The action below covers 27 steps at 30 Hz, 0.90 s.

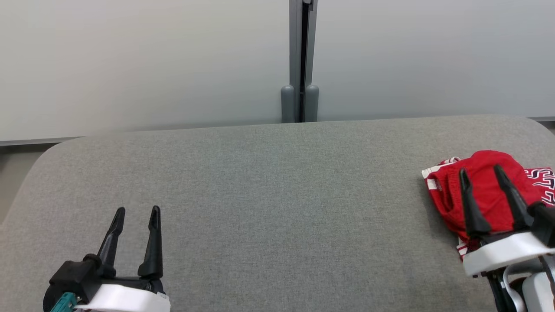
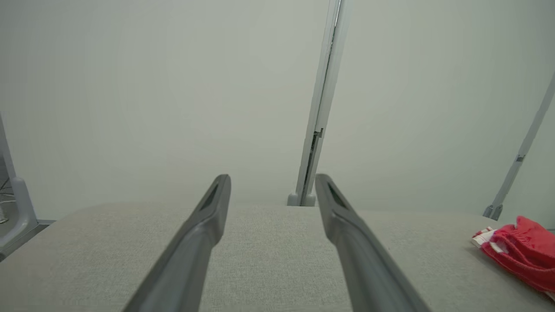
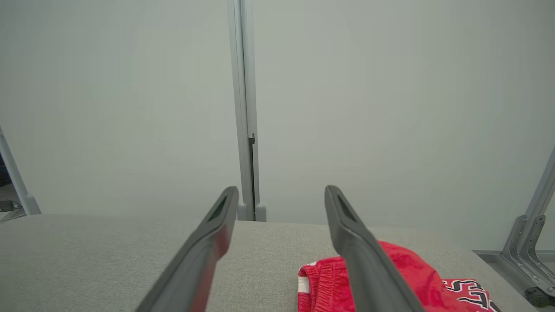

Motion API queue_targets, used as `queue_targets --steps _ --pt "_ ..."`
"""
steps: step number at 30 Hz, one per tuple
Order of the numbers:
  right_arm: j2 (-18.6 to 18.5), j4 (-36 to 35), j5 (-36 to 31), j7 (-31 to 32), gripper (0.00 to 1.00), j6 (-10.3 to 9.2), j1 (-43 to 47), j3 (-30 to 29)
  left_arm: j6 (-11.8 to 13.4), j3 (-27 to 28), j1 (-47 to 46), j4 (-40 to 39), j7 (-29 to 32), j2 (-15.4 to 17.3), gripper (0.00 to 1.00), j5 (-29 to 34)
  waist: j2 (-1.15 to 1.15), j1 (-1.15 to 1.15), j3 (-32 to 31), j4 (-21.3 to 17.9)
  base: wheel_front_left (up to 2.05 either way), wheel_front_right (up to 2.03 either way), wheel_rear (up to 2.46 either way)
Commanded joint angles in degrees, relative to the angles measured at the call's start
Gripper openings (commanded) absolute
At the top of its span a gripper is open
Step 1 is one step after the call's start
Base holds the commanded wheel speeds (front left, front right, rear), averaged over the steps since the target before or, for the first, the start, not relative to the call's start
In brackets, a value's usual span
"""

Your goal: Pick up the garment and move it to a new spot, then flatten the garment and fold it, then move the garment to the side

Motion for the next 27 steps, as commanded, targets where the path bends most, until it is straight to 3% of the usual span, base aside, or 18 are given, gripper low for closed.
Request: queue_targets --steps 1,10,27 --pt "0.34 -0.29 0.96 -1.05 1.00 0.00 1.51 -0.11 -0.34 1.01 0.87 1.06 -0.24 -0.52 1.00 -0.37 0.00 0.00 -0.71 0.34 0.00 0.00 0.00" --pt "1.78 0.56 3.75 -3.32 1.00 0.01 7.37 1.62 -2.46 3.74 2.46 7.43 -0.25 -3.18 1.00 5.66 0.00 0.00 -2.15 0.89 0.00 0.00 0.00" --pt "1.14 0.20 6.14 -3.36 1.00 0.01 7.98 6.80 -5.22 7.69 1.84 8.43 -0.25 -5.82 1.00 10.59 0.00 0.00 -2.77 0.66 0.00 0.00 0.00"
